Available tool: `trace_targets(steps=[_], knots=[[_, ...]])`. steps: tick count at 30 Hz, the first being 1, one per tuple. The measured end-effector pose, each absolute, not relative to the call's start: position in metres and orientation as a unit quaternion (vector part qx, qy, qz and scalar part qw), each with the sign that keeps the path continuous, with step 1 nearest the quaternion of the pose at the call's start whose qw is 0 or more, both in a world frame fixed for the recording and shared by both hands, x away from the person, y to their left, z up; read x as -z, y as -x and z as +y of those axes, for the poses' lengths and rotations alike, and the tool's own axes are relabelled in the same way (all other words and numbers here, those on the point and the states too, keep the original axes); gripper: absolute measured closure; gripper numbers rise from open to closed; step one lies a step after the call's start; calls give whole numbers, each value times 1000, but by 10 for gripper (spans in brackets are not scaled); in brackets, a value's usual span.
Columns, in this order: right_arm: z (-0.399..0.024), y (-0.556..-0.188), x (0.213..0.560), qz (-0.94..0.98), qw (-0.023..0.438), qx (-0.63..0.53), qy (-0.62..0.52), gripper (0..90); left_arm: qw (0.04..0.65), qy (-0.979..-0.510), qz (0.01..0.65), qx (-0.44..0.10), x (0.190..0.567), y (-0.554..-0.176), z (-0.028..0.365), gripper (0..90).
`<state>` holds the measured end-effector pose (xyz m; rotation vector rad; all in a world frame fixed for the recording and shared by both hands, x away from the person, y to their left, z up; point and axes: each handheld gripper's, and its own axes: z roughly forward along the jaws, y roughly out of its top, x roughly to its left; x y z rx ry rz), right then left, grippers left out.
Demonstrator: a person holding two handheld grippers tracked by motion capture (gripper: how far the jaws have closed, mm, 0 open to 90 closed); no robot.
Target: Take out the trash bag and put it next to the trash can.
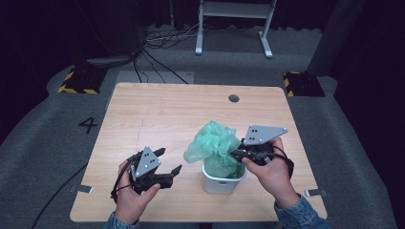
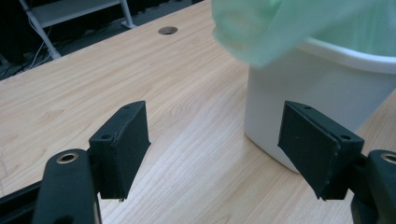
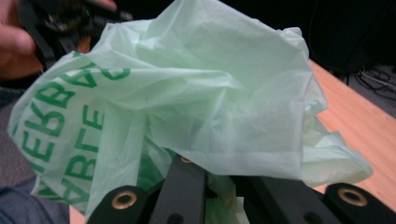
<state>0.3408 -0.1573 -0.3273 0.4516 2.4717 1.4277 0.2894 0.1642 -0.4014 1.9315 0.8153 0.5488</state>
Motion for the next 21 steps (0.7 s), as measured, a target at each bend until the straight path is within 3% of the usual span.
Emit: trace_targets(steps=[21], knots=[[-178,-335,280,789,169,-569,-160,883,439,-800,340,-226,412,-292,165,238]])
